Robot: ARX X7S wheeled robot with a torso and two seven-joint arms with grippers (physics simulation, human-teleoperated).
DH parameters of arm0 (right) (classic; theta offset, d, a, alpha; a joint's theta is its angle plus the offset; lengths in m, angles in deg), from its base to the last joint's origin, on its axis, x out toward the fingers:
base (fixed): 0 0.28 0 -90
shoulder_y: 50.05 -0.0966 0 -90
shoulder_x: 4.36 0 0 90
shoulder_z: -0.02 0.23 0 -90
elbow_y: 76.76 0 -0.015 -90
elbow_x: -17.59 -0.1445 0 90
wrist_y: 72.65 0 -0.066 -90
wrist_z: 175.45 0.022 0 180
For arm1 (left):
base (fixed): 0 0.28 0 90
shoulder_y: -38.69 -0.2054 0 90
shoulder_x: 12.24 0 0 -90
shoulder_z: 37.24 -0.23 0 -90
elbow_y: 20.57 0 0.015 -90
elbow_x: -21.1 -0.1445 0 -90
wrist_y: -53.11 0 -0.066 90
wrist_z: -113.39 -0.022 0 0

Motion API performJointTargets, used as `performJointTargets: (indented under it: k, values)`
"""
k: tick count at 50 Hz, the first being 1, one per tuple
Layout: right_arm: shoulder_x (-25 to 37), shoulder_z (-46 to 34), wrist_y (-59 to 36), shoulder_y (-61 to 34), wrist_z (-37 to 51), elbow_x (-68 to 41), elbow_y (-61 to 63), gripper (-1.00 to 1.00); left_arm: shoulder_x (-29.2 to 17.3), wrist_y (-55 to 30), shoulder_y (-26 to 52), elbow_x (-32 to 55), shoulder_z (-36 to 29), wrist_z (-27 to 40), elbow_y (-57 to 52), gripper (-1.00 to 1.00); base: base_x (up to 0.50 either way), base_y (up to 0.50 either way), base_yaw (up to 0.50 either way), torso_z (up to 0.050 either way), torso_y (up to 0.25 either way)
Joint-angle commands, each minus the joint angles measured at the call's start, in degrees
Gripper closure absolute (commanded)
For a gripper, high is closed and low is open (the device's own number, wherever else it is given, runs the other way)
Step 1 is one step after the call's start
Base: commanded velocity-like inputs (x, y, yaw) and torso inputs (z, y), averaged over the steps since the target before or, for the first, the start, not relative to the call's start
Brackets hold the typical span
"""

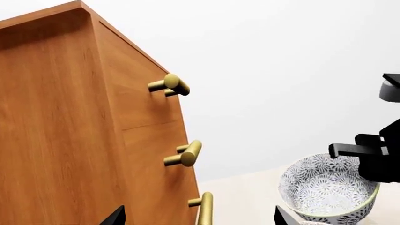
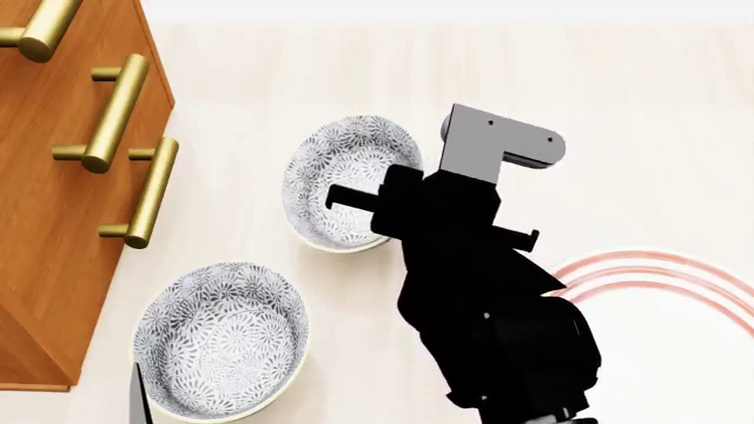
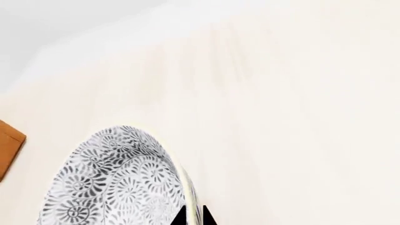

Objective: Pick up the bowl and put it in the front on the plate.

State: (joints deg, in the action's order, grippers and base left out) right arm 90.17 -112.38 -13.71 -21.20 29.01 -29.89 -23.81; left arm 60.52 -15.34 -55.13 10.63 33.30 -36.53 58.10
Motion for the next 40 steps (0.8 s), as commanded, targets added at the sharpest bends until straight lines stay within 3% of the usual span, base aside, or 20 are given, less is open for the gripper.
performJointTargets:
  k: [1,23,40]
  values:
    - [1.41,-1.83,1.33,0.45,-0.04,2.02,8.19,1.0,0.29,0.13,0.03,-0.43,0.25,-0.38,0.1,-1.0,0.0,0.0,0.0,0.0,0.0]
    - [9.83,-0.81,-5.02,-0.92,4.08,-2.59,31.94,1.0,-0.04,-0.09,0.08,-0.35,0.28,0.4,-0.28,-1.0,0.0,0.0,0.0,0.0,0.0]
    - [21.15,3.87,-11.67,0.19,5.78,-10.34,48.54,1.0,-0.21,-0.08,0.19,-0.11,-0.26,0.57,-0.02,-1.0,0.0,0.0,0.0,0.0,0.0]
